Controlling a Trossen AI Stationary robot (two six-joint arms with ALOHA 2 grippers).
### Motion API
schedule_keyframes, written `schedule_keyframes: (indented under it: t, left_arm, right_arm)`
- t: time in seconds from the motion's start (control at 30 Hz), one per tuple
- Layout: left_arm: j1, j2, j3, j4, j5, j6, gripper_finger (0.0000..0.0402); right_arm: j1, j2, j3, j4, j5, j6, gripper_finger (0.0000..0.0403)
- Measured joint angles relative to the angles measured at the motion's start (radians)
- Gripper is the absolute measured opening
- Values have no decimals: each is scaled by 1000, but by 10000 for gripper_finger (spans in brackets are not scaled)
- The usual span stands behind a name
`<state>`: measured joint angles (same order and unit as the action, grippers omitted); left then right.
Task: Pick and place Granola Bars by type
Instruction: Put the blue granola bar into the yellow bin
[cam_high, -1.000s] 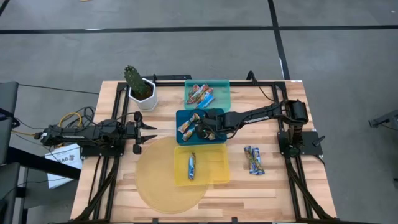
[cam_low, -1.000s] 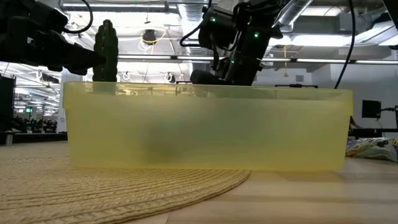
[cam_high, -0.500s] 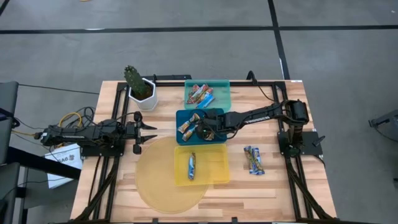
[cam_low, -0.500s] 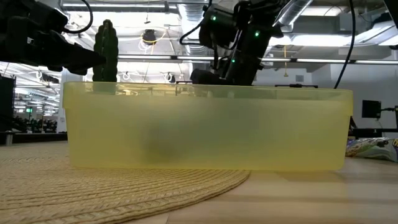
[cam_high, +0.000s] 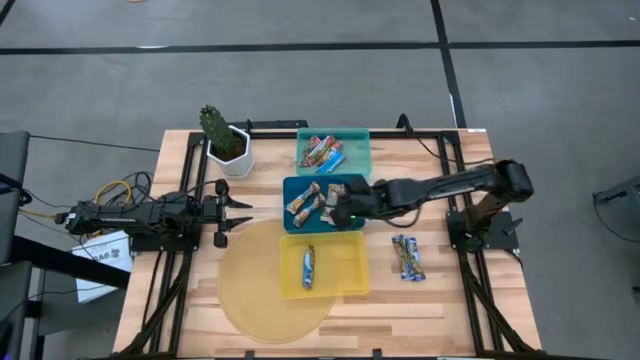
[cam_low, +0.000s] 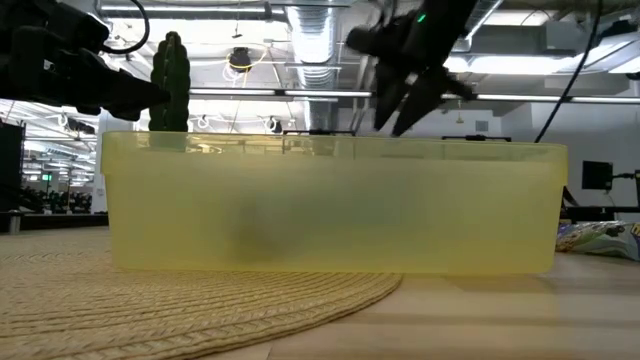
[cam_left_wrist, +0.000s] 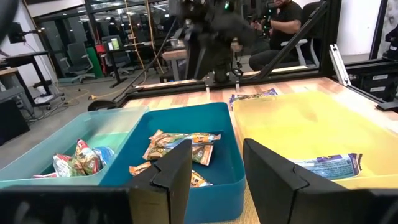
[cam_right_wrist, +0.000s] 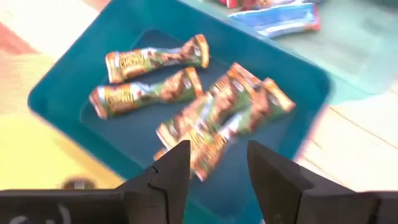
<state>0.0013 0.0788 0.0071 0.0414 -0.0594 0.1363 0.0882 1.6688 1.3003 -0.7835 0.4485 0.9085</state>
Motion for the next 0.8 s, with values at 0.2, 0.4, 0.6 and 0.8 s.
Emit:
schedule_keyframes:
  t: [0.2, 0.4, 0.6, 0.8]
  left_arm:
    - [0, 0, 0, 0, 0, -6, 137]
    - [0, 0, 0, 0, 0, -7, 137]
    - [0, 0, 0, 0, 0, 1, 137]
    - [0, 0, 0, 0, 0, -5, 137]
  right_arm:
    - [46, -122, 0, -157, -1, 34, 151]
    - [84, -223, 0, -237, -1, 34, 151]
    - [114, -277, 0, -273, -1, 34, 146]
    - [139, -276, -42, -288, -5, 36, 147]
